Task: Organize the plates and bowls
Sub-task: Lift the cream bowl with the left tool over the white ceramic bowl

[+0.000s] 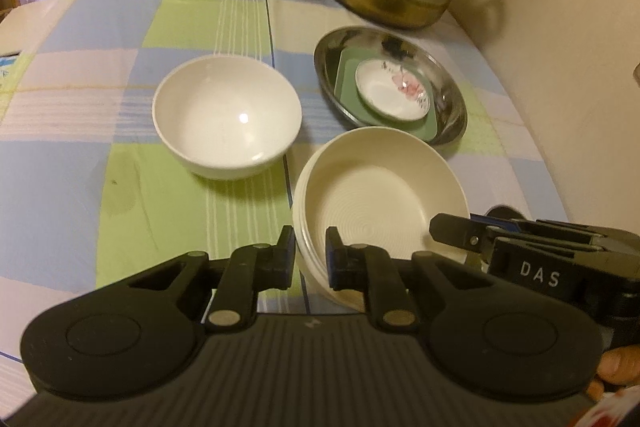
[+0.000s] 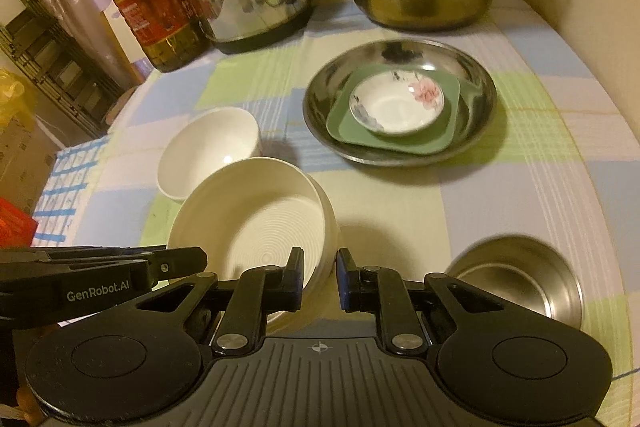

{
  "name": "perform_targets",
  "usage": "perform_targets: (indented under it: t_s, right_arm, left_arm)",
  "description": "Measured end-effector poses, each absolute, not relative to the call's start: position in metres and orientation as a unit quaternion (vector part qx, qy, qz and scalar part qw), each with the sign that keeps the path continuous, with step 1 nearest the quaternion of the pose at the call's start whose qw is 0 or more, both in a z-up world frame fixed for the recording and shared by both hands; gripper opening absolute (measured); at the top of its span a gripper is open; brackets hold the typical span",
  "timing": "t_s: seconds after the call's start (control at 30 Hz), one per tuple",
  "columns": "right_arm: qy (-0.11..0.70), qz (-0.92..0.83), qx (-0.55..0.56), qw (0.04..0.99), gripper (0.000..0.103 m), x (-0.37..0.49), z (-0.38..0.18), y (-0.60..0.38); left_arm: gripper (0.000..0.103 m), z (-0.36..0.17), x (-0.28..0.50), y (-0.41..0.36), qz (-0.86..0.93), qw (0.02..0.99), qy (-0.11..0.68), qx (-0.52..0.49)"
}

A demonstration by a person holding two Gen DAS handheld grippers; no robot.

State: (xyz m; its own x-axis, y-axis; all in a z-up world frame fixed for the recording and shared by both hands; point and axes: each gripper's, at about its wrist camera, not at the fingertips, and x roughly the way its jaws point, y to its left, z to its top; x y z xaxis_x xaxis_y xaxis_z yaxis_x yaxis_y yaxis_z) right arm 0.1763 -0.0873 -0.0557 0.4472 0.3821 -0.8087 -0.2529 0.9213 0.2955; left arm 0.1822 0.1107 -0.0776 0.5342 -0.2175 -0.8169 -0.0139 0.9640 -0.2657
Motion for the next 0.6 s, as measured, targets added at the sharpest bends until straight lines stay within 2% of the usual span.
perform_targets:
  t_s: [0.6]
  right_arm:
    - [0.468, 0.241, 0.07, 0.847, 0.017, 0.238, -0.031, -0.033]
  left_arm:
    - [0.014, -0.044, 0.22, 0.166, -0.002, 0.891, 0.434, -0.134]
